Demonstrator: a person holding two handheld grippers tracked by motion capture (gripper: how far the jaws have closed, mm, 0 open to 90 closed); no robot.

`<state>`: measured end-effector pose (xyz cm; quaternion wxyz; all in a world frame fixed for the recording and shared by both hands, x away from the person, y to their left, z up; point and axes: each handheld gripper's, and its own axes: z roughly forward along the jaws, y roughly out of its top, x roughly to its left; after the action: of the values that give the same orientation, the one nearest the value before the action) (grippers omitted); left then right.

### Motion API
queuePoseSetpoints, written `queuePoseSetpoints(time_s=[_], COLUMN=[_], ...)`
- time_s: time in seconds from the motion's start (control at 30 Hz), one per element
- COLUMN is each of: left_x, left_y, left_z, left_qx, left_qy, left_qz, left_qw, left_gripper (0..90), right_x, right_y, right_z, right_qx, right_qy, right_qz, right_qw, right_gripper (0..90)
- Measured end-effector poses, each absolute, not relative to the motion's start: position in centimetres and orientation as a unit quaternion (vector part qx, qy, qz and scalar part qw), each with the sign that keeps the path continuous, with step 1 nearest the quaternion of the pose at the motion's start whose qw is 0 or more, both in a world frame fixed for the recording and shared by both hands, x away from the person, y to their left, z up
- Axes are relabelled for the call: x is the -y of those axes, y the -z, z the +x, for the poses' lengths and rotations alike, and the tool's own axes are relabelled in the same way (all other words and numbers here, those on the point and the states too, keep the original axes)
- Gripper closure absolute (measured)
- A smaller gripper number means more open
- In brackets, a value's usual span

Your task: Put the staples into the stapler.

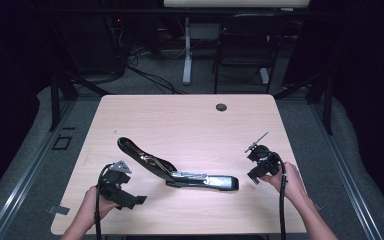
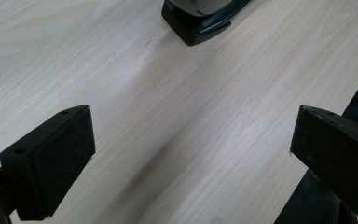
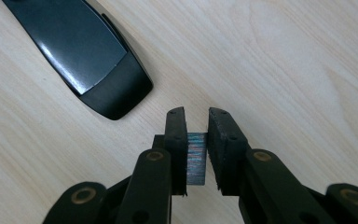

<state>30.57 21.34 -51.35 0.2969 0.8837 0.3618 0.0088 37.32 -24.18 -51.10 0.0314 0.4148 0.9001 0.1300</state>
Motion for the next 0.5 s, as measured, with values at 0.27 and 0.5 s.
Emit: queuePoseSetpoints(time_s=[0.27,0.5], left_x=[-21.5,-21.63], left_y=[51.48,51.59], left_z=[30.6,30.74], left_qx=[-0.371,-0.375], left_qy=[-0.007,-0.01], left_qz=[0.88,0.878], left_qw=[0.297,0.296], left_gripper=[0.0,0.0], right_x=[23.65,23.18], right_y=[50.79,50.36], right_z=[37.34,37.42], right_qx=[-0.905,-0.91], right_qy=[-0.145,-0.15], right_qz=[0.398,0.383], right_qw=[0.044,0.05], right_gripper=[78.6,78.5])
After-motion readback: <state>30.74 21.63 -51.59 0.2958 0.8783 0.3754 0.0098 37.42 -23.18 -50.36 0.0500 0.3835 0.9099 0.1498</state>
